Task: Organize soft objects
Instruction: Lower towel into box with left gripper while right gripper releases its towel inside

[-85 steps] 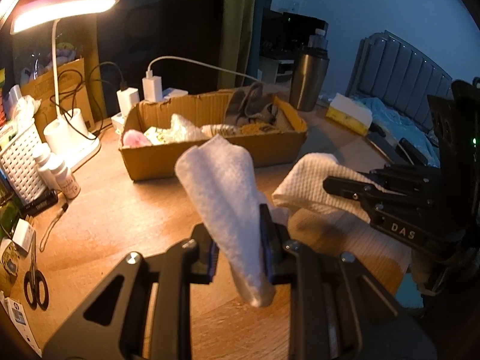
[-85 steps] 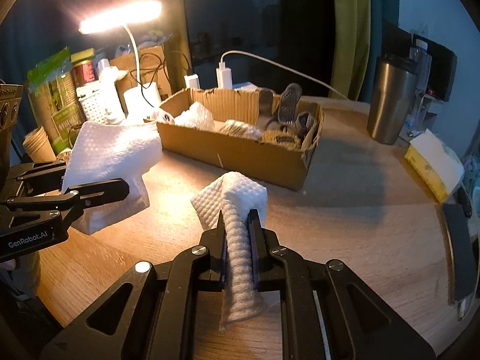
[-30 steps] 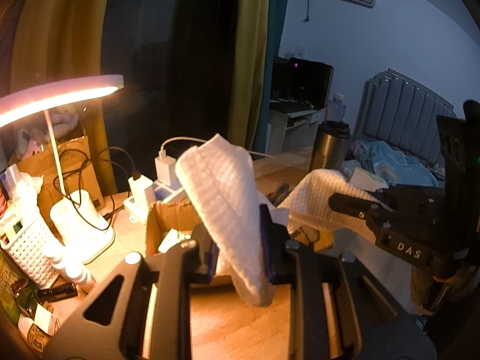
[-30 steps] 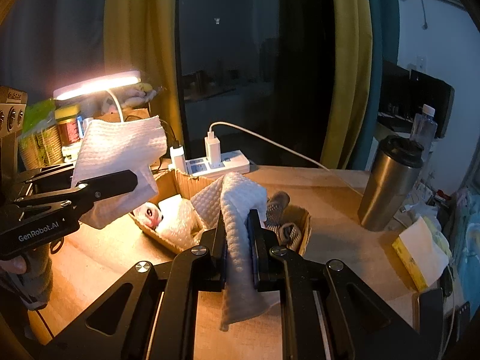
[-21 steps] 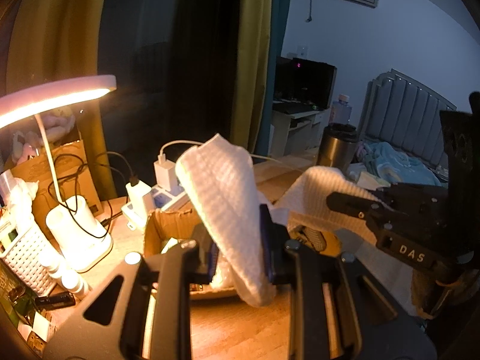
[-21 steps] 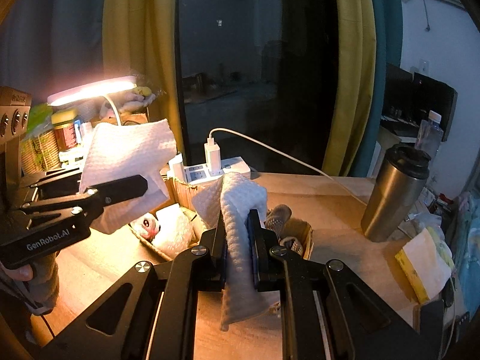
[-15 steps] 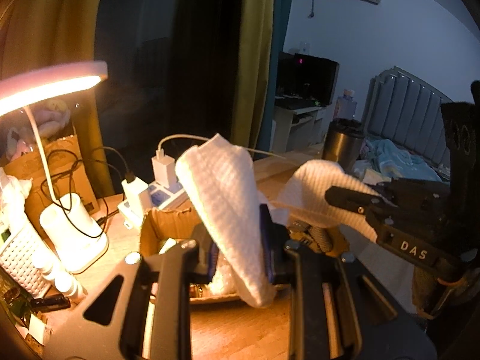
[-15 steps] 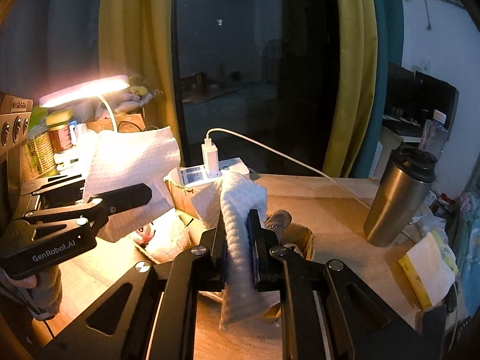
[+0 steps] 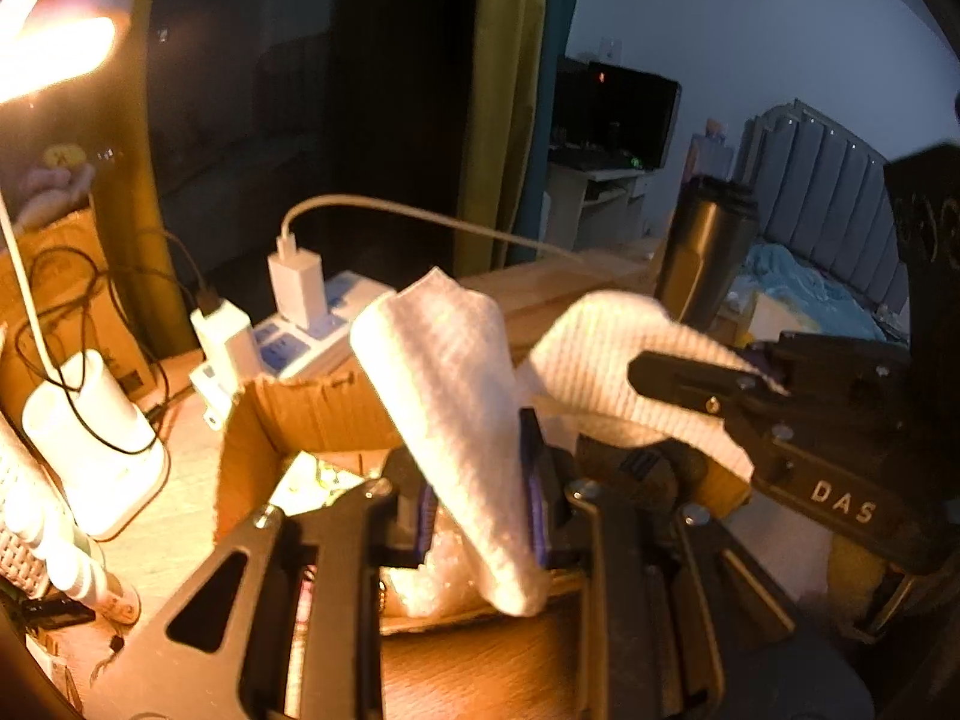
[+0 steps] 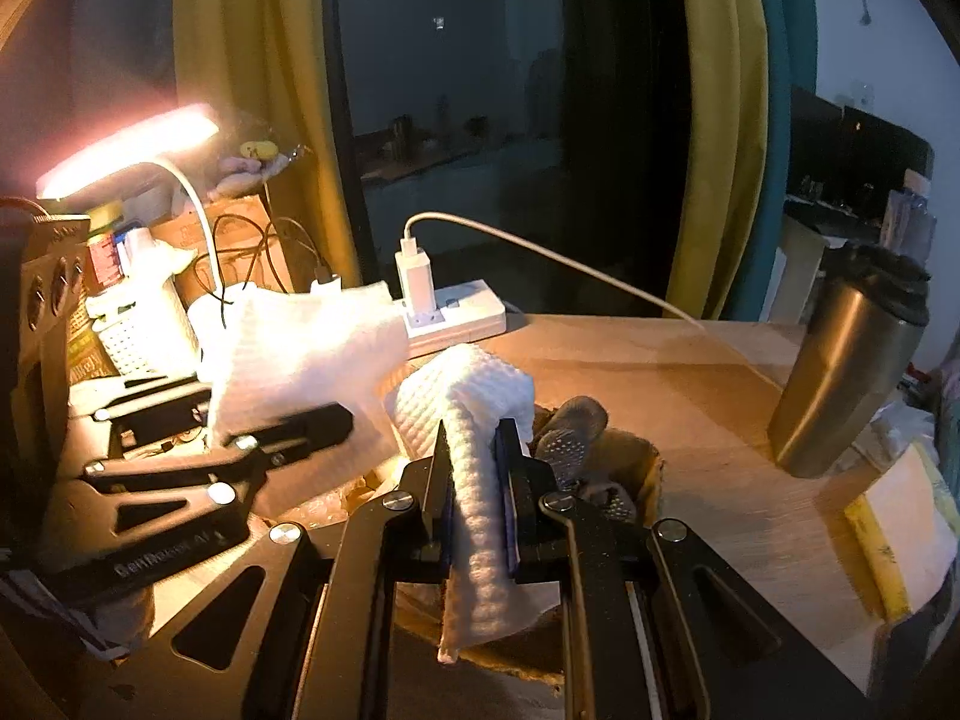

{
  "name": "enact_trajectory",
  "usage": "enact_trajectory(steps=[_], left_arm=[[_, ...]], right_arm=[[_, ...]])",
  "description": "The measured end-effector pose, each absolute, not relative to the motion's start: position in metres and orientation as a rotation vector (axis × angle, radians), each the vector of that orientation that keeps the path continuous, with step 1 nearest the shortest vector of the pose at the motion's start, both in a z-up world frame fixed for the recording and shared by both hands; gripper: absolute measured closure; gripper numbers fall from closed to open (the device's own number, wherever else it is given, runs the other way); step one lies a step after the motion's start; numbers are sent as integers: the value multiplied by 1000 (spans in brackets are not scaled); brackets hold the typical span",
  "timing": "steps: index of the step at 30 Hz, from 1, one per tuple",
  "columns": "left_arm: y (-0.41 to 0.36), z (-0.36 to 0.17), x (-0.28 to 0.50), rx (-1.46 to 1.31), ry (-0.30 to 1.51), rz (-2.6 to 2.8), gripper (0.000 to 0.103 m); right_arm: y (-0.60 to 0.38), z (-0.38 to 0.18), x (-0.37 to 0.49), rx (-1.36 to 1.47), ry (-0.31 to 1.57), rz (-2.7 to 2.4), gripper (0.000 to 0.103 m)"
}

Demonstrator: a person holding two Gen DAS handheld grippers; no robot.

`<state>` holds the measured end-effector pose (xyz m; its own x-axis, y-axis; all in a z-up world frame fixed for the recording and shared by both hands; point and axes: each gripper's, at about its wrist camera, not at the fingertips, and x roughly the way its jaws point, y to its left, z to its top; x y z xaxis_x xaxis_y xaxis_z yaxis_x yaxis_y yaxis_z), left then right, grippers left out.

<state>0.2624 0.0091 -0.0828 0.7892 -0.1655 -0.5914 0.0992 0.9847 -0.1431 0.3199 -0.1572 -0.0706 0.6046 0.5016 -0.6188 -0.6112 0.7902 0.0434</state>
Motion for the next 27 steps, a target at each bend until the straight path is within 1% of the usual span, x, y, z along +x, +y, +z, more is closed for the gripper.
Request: enact_trajectory(steps=[5,27], left_arm=[[7,-99,269,-106,688,-141,79],[-4,-136,286,-85,793,-150,77]], right_arm=[[-151,-83,325,-178,683,667,90],[-137,-127,341,-183,794,691,90]])
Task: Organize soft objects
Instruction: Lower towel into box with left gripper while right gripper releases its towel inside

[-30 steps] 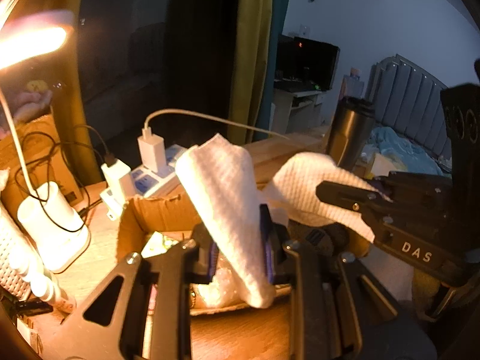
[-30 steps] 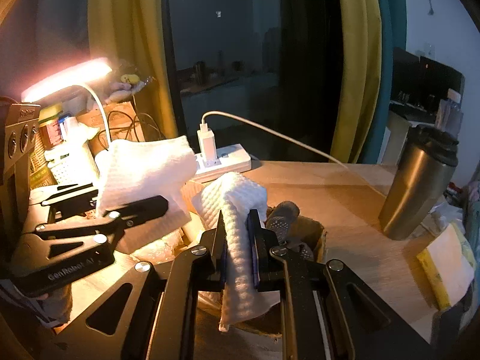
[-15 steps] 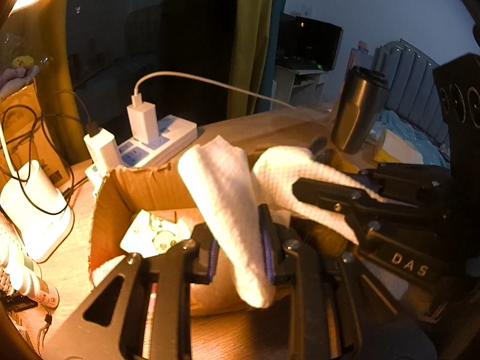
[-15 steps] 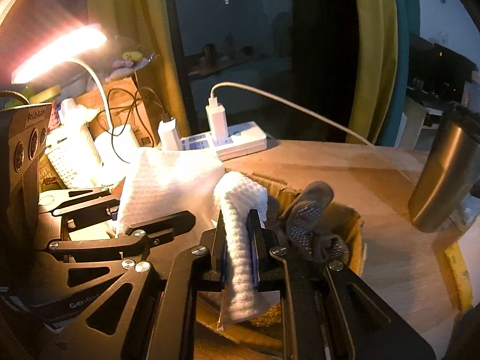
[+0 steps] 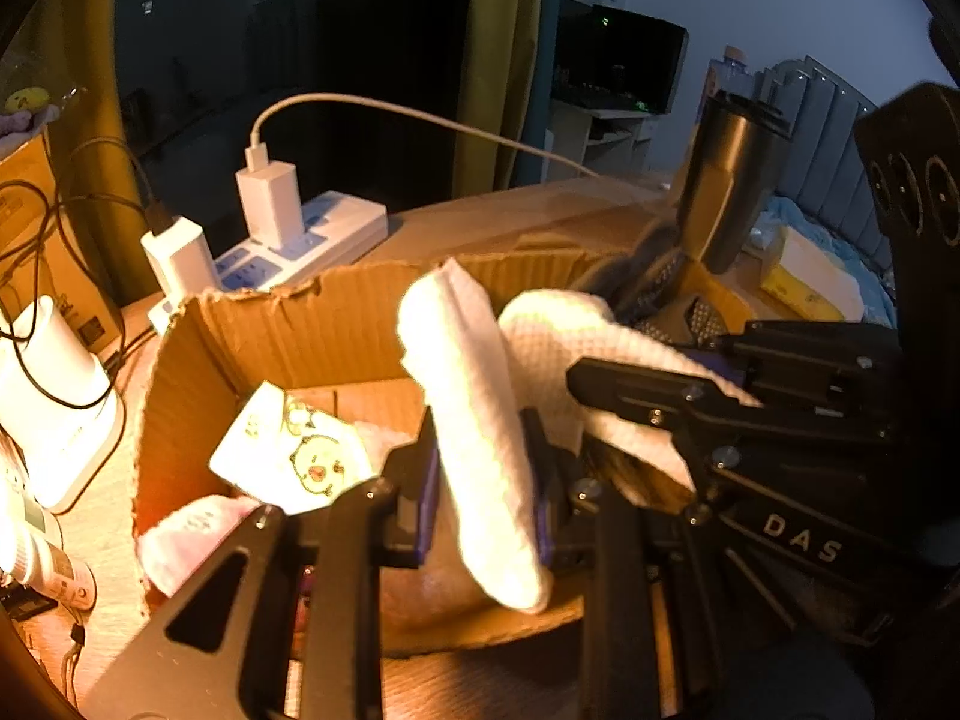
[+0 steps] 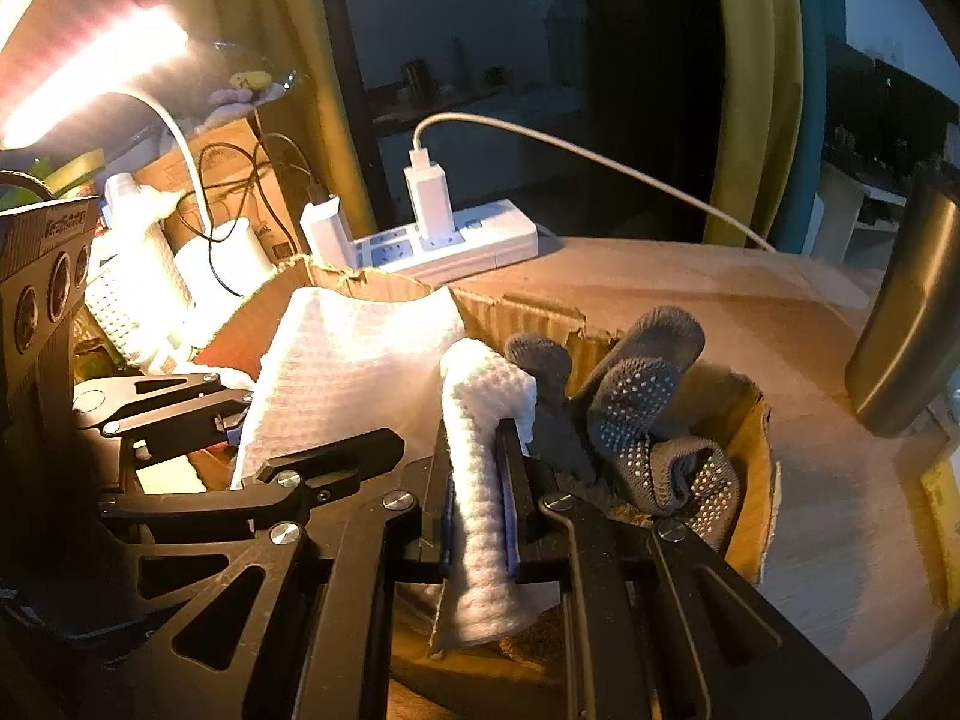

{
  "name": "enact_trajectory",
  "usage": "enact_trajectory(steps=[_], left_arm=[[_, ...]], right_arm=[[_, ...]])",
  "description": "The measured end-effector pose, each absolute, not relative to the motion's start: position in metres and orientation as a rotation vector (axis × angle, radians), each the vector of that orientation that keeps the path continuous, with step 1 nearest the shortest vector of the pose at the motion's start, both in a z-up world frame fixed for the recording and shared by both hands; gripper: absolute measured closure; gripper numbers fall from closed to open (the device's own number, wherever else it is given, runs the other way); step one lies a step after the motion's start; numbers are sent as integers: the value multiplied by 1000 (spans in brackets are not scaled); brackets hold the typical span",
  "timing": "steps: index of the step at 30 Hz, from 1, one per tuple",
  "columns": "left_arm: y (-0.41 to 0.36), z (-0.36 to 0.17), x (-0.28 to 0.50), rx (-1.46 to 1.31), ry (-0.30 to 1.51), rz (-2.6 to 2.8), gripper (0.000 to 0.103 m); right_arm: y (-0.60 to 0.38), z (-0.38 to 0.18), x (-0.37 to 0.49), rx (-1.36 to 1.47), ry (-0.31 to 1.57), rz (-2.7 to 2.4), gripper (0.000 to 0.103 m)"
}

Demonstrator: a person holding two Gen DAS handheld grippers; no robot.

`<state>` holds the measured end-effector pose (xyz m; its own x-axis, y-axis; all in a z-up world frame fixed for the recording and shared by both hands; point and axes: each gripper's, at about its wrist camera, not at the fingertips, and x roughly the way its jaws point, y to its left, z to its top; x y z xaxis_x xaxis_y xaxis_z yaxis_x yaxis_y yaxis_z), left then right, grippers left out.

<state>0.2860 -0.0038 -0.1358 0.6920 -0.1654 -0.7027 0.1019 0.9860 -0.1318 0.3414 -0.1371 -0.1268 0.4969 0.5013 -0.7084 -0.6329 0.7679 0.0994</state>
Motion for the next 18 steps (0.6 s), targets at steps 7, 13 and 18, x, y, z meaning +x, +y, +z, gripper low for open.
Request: enact_trajectory(steps=[7,13,18], left_arm=[[-5,-142,288,-82,797,-158,75],[-6,-142,289,-79,804,-155,72],[-7,-140,291,-78,816,-158,67]], right_arm=[[-137,-134,345,-179,825,681,90],[-139,-133,347,-170,832,678,90],[-141,-127,347,-161,829,665,88]])
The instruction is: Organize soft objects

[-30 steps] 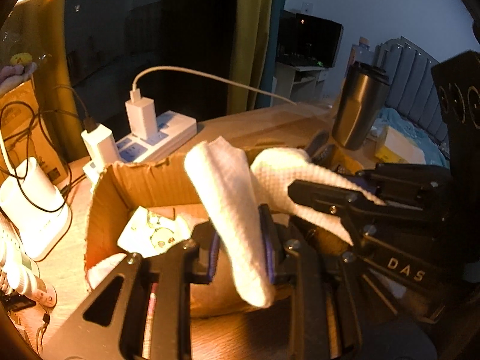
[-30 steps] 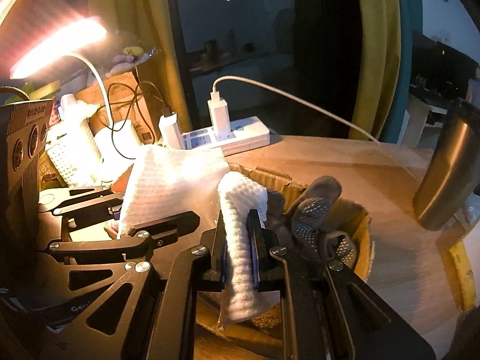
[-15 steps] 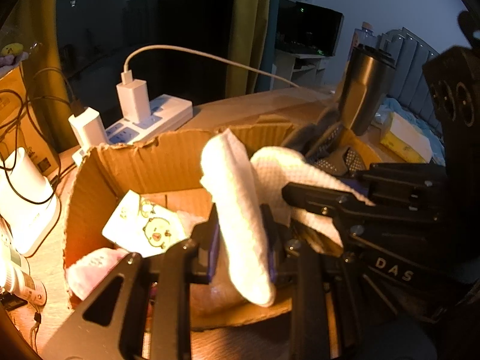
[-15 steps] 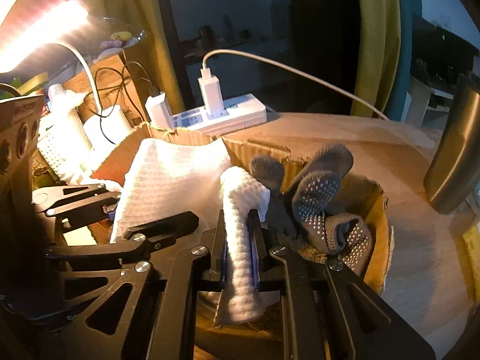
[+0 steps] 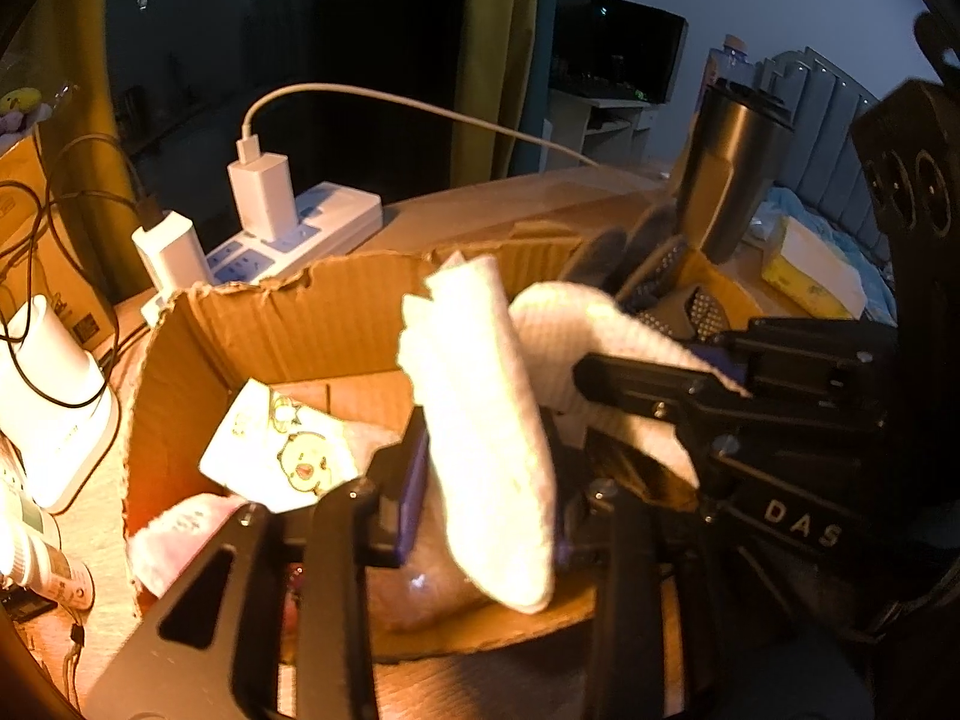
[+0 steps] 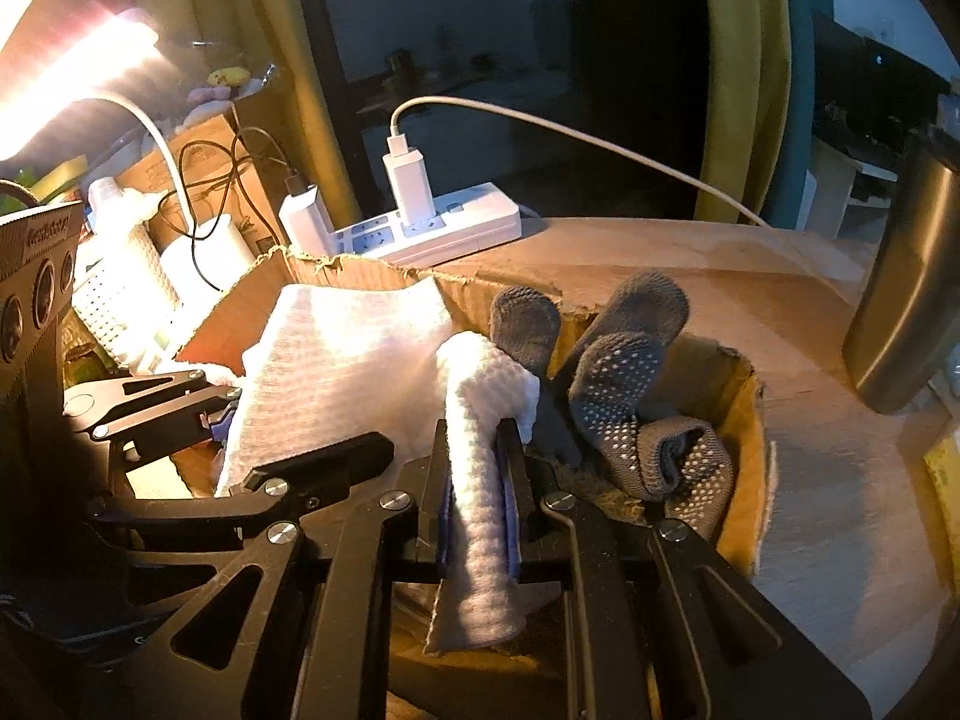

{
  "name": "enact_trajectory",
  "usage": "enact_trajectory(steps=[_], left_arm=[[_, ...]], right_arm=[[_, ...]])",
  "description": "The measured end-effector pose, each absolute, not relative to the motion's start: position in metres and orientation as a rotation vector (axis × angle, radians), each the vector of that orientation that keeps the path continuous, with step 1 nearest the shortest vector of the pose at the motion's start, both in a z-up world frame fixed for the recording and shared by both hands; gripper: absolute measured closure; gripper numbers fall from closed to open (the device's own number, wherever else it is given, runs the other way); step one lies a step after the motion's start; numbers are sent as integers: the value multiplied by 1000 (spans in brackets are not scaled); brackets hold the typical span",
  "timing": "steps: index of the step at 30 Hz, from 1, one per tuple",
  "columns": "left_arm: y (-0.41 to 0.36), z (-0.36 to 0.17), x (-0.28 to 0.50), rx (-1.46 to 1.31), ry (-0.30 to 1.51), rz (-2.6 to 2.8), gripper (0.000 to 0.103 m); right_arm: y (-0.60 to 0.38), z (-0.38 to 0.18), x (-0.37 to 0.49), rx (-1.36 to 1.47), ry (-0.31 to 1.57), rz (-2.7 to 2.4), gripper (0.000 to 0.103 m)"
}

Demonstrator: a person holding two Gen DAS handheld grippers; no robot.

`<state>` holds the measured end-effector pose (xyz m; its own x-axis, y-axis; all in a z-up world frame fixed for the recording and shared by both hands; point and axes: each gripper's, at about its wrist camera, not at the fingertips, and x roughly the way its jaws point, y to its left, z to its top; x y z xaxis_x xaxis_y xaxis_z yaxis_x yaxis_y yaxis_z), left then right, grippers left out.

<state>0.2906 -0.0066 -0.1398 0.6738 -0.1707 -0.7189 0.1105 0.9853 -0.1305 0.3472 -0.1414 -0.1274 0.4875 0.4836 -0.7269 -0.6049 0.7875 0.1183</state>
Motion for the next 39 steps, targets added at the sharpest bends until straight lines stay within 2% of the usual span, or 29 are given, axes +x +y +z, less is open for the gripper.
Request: enact_trajectory(steps=[4,6,8,9,10,39], left_arm=[[-8,-136,289,-71,821,-157,63],[-10,-134,288,-64,822,-153,51],[-11,-131,287,-57,821,-148,51],[-11,-129,285,-59,818,-148,50],[-11,-128,284,-61,817,-148,50],[2,-84,227,-68,726,-98,50]], right_arm=[[-146,-122,347,-155,820,651,84],[-148,-119,346,-151,816,645,83],[-151,-115,345,-145,810,640,79],[-152,-113,344,-144,806,637,71],[-154,-111,343,-142,803,636,68],[-168,-64,288,-166,700,619,66]])
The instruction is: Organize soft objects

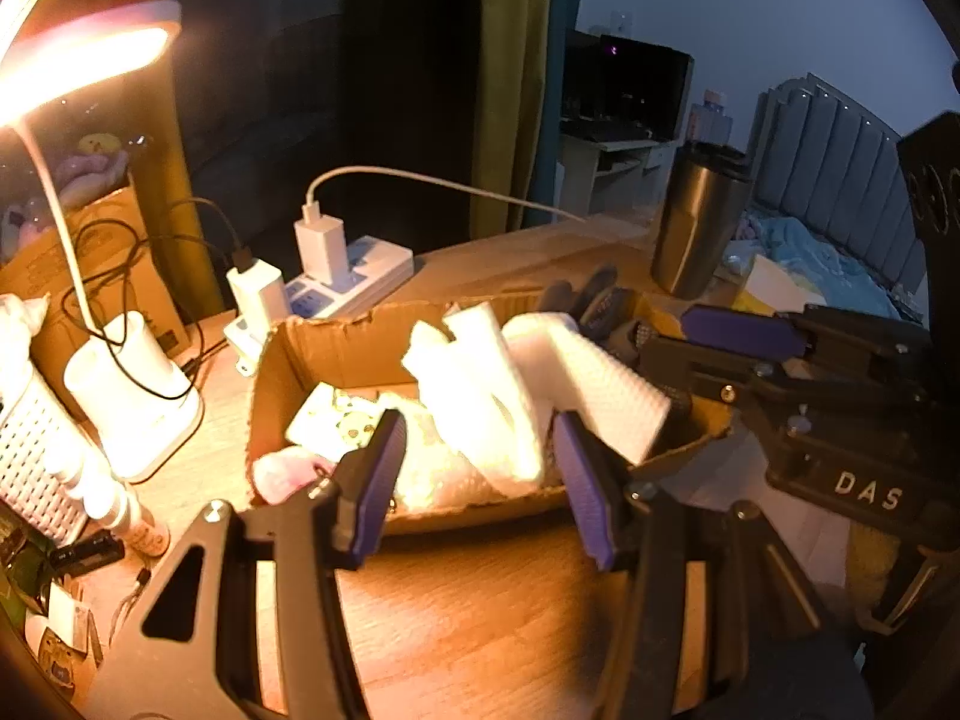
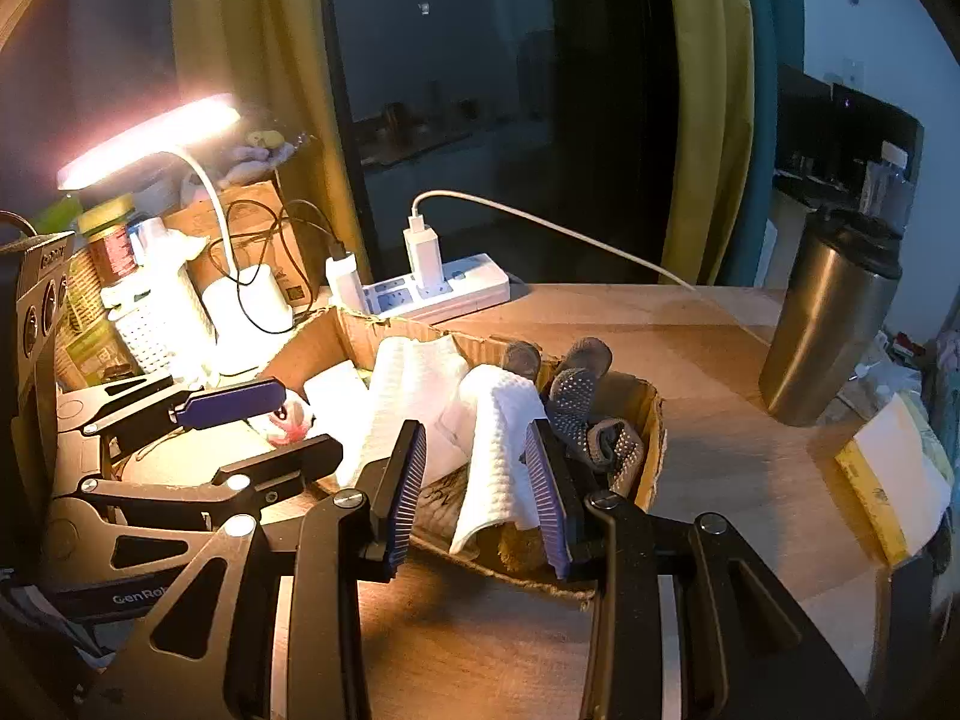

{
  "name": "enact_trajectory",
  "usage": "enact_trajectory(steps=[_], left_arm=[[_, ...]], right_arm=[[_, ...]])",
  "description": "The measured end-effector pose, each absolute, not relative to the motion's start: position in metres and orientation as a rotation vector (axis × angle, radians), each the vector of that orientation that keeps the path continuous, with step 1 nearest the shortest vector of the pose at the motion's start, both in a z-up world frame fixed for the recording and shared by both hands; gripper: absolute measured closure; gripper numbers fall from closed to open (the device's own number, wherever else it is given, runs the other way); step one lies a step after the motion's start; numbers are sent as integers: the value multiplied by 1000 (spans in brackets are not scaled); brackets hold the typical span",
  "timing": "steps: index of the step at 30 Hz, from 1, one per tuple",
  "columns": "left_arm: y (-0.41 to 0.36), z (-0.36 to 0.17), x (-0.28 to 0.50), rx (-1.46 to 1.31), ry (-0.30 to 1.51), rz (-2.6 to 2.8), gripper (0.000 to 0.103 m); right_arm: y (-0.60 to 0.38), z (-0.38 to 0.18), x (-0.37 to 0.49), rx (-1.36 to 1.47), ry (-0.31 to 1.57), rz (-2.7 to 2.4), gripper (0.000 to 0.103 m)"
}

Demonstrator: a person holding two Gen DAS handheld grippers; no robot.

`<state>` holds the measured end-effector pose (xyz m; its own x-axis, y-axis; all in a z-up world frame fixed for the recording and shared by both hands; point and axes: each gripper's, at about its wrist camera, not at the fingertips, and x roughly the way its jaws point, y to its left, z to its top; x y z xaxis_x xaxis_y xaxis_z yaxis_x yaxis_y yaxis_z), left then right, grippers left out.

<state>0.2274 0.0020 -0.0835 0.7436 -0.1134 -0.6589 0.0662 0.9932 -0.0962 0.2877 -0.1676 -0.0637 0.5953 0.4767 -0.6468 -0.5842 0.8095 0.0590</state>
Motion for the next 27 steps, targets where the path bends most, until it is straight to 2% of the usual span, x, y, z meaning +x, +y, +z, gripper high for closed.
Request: enact_trajectory(steps=[18,20,22,27], left_arm=[[1,-47,176,-49,628,-77,50],[0,-42,169,-49,613,-77,50],[-1,-38,163,-48,601,-77,50],[-2,-25,143,-56,564,-73,50]], right_arm=[[-179,-30,235,-188,624,591,65],[-181,-25,228,-189,613,584,62],[-182,-22,221,-188,603,582,53],[-188,-11,203,-191,575,573,52]])
